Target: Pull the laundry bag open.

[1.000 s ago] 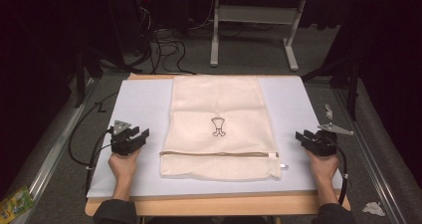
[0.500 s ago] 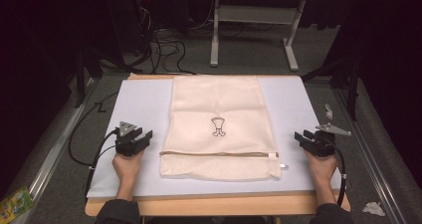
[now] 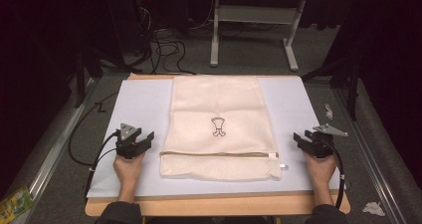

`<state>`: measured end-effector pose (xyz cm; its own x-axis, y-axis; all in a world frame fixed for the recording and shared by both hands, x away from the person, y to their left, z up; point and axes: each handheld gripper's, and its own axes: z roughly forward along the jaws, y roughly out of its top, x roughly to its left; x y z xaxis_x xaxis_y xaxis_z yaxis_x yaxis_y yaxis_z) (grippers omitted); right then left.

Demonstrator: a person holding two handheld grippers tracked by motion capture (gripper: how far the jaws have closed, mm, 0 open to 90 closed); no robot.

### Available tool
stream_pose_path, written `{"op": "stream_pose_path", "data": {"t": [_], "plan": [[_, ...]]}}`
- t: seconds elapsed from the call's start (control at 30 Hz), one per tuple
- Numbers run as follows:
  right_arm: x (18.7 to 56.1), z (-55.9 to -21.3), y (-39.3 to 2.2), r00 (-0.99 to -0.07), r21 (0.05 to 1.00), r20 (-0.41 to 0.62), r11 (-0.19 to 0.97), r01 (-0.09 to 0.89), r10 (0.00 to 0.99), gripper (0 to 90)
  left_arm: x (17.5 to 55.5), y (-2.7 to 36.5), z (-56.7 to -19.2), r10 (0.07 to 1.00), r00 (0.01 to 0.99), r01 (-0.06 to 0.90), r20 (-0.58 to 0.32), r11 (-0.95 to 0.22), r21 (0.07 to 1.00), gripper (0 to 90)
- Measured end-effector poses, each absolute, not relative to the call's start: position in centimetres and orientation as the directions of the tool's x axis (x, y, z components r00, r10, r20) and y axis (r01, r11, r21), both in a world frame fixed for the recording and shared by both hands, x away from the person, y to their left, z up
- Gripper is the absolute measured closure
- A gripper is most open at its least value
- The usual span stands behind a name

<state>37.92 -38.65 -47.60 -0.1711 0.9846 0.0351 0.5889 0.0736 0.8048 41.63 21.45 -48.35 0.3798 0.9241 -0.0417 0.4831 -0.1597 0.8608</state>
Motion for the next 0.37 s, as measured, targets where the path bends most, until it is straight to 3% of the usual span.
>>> {"op": "stream_pose_path", "data": {"t": [0.37], "plan": [[37.91,-47.62,-38.61,-0.173,0.806,0.031,0.078,0.587,0.985,42.6,41.74,21.49,-48.38,0.925,0.377,0.492,-0.047,-0.157,0.856,43.7]]}}
